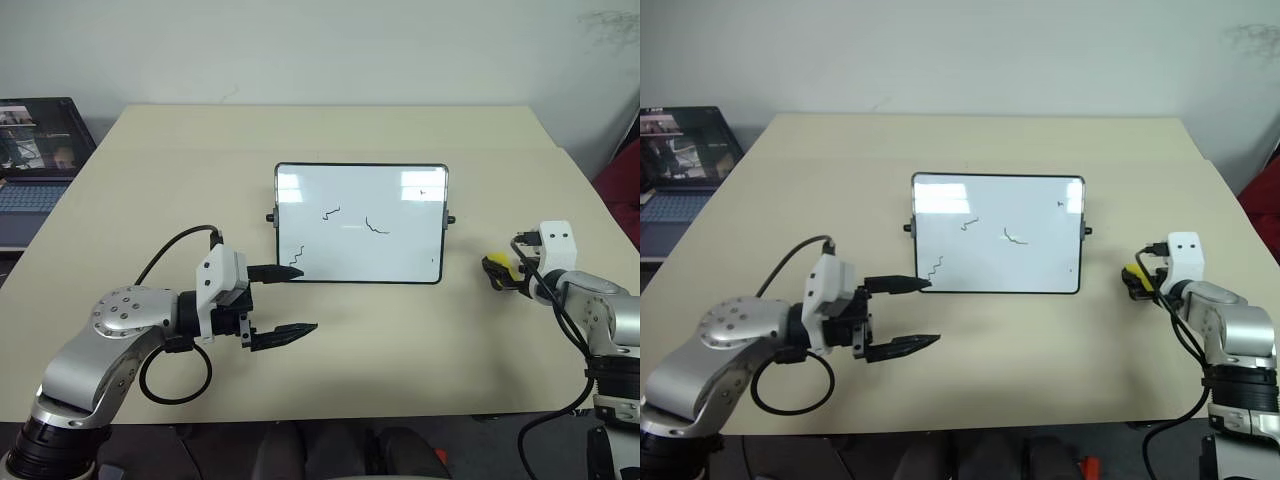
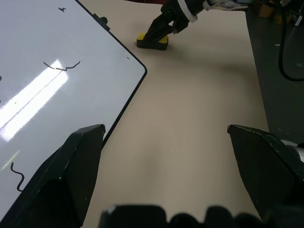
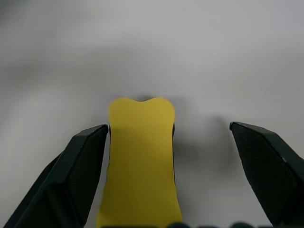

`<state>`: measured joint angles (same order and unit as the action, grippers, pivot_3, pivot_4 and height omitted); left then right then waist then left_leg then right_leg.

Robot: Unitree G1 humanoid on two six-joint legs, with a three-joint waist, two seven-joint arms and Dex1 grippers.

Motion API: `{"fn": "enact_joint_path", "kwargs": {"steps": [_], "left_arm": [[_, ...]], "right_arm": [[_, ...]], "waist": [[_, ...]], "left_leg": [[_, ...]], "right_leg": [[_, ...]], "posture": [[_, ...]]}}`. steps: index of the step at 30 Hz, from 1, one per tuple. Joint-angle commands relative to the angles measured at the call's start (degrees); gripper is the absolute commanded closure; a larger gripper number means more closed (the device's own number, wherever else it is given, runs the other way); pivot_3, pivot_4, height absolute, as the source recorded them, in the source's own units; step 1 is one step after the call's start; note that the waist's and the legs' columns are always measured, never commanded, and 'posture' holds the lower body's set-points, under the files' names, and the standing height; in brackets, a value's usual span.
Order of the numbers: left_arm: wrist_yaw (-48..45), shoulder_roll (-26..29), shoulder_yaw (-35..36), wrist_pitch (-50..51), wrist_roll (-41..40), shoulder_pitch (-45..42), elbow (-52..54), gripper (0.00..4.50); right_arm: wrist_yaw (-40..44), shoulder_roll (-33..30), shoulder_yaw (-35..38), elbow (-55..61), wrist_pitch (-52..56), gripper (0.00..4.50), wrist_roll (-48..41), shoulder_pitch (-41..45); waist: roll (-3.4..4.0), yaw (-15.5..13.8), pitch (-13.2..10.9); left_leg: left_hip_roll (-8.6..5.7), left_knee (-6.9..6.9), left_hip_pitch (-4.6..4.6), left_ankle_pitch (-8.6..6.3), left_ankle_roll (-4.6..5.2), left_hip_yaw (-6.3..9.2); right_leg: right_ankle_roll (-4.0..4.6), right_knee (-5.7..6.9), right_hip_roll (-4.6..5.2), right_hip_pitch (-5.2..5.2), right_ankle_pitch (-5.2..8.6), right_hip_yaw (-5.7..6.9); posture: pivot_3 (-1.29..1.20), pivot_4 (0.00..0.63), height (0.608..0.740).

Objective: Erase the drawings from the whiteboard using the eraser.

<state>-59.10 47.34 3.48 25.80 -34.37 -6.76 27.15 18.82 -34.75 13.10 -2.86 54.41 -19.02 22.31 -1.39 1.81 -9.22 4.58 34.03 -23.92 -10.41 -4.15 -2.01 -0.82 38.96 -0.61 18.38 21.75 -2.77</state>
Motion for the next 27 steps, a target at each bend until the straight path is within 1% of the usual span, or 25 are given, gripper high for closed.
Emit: {"fn": "enact_joint_path", "kwargs": {"steps": [1,2,8,11,12,16,19,21,23,24,27], "left_arm": [[0.38,0.01,0.93,-0.31,-0.28,-0.28,2.11,0.00],[0.40,0.03,0.99,-0.32,-0.29,-0.21,2.16,0.00],[0.96,-0.26,1.08,-0.65,-0.01,0.36,2.21,0.00],[1.64,-0.54,1.16,-0.91,0.21,0.94,2.11,0.00],[2.28,-0.76,1.65,-0.88,0.23,1.36,2.15,0.00],[5.29,-1.63,4.86,-0.48,-0.17,2.99,1.93,0.00],[9.00,-3.22,8.47,-0.08,-0.92,4.45,2.12,0.00],[13.17,-5.68,10.94,-1.08,-0.01,5.07,1.80,0.00],[17.42,-8.57,12.87,-1.94,0.91,5.52,1.29,0.00],[20.05,-10.41,13.54,-3.34,2.61,5.54,0.53,0.00],[26.80,-15.56,15.28,-6.50,7.14,9.10,-0.65,0.00]], "right_arm": [[0.50,0.03,0.17,-0.22,-1.28,0.62,0.40,1.67],[0.55,-0.01,0.10,-0.34,-1.36,0.91,0.42,1.71],[0.61,0.13,-0.10,-1.25,-2.16,3.12,0.52,2.26],[0.41,0.44,0.35,-0.52,-2.38,3.15,0.17,2.15],[0.40,0.25,1.06,1.57,-2.09,3.15,-0.36,1.71],[-0.63,0.35,5.78,12.89,0.47,3.15,-3.46,-0.49],[-1.93,2.24,9.62,23.53,2.76,3.15,-6.94,-2.47],[-3.38,4.57,11.06,29.37,3.04,3.15,-8.68,-3.53],[-4.02,6.15,10.20,33.20,1.39,3.15,-8.75,-5.22],[-4.19,6.85,9.17,34.63,0.64,3.15,-8.46,-6.03],[-4.33,8.95,3.84,38.49,-2.65,3.15,-7.06,-8.29]], "waist": [[0.00,0.02,0.00],[0.00,0.02,0.00],[0.00,-0.02,-0.01],[0.00,-0.02,-0.01],[0.01,0.00,-0.01],[0.12,-0.04,-0.13],[0.12,-0.05,-0.13],[0.11,-0.02,-0.13],[0.08,-0.02,-0.12],[0.07,-0.03,-0.11],[0.07,0.09,-0.10]], "left_leg": [[0.00,0.00,0.00,0.00,0.00,0.00],[0.00,0.00,0.00,0.00,0.00,0.00],[0.00,0.00,0.00,0.00,0.00,0.00],[0.00,0.00,0.00,0.00,0.00,0.00],[0.00,0.00,0.00,0.00,0.00,0.00],[0.01,0.00,-0.04,0.00,0.00,0.01],[0.02,-0.02,-0.05,0.00,-0.01,0.03],[0.03,-0.02,-0.05,-0.01,-0.01,0.07],[0.03,-0.01,-0.03,-0.01,-0.01,0.08],[0.02,0.00,-0.03,-0.01,-0.01,0.11],[0.00,0.01,-0.02,-0.01,-0.01,0.10]], "right_leg": [[0.00,0.00,0.00,0.00,0.00,0.00],[0.00,0.00,0.00,0.00,0.00,0.00],[0.00,0.00,0.00,0.00,0.00,0.00],[0.00,0.00,0.00,0.00,0.00,0.00],[0.00,0.00,0.00,0.00,0.00,0.00],[0.00,0.00,0.00,0.03,0.00,-0.01],[0.00,-0.01,0.00,0.03,0.00,0.02],[-0.01,-0.02,0.00,0.02,0.01,0.02],[-0.01,0.00,0.01,0.01,0.01,0.01],[-0.01,0.00,0.01,0.00,0.01,0.03],[-0.01,0.01,0.05,-0.01,0.00,0.02]], "posture": [[0.00,0.150,0.740],[0.00,0.150,0.740],[0.00,0.150,0.740],[0.00,0.150,0.740],[0.00,0.150,0.740],[0.00,0.150,0.740],[0.00,0.150,0.740],[0.00,0.150,0.740],[0.00,0.150,0.740],[0.00,0.150,0.740],[0.00,0.150,0.740]]}}
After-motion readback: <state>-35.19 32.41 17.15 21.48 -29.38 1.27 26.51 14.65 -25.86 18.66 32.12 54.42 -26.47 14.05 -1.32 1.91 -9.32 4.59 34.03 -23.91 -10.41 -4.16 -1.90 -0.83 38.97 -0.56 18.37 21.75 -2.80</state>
